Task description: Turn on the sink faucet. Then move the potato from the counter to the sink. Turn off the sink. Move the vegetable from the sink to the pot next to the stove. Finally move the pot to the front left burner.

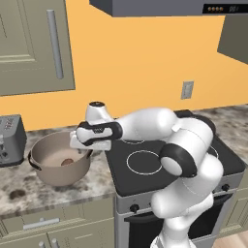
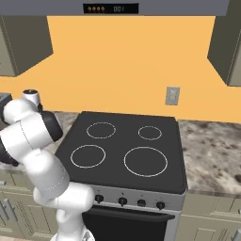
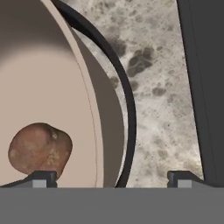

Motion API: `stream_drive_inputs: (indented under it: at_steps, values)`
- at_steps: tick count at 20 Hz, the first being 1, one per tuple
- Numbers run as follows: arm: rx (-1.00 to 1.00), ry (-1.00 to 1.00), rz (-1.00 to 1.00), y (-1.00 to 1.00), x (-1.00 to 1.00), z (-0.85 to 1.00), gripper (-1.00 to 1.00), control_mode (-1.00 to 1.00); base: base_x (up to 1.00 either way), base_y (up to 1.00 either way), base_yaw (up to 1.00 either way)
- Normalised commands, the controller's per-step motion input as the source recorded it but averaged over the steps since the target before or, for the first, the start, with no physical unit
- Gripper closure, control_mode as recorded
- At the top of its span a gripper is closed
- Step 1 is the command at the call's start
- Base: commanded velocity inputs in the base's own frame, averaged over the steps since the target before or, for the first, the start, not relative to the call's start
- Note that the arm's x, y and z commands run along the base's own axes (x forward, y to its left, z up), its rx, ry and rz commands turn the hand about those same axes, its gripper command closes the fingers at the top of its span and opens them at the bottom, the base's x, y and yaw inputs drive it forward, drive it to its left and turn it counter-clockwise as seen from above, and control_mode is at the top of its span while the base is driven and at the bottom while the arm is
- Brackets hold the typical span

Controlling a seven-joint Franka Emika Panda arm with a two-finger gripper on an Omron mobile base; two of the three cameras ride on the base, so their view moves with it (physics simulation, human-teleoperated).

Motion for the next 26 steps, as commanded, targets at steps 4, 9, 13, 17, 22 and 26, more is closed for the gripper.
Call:
stream_drive_inputs:
  at_steps: [4,9,13,17,22,26]
  values:
    - [0.0,0.0,0.0,0.06,0.0,-0.16,-1.0,-1.0,0.0,0.0,0.0]
    - [0.0,0.0,0.0,0.0,0.0,-0.05,1.0,-1.0,0.0,0.0,0.0]
    - [0.0,-0.01,0.0,-0.01,0.0,-0.01,1.0,-1.0,0.0,0.0,0.0]
    - [0.0,-0.11,-0.02,-0.19,-0.23,0.08,1.0,-1.0,0.0,0.0,0.0]
    - [0.03,-0.13,-0.13,-0.52,-0.44,0.36,1.0,-1.0,0.0,0.0,0.0]
    - [0.05,-0.06,-0.19,-0.68,-0.34,0.43,1.0,-1.0,0.0,0.0,0.0]
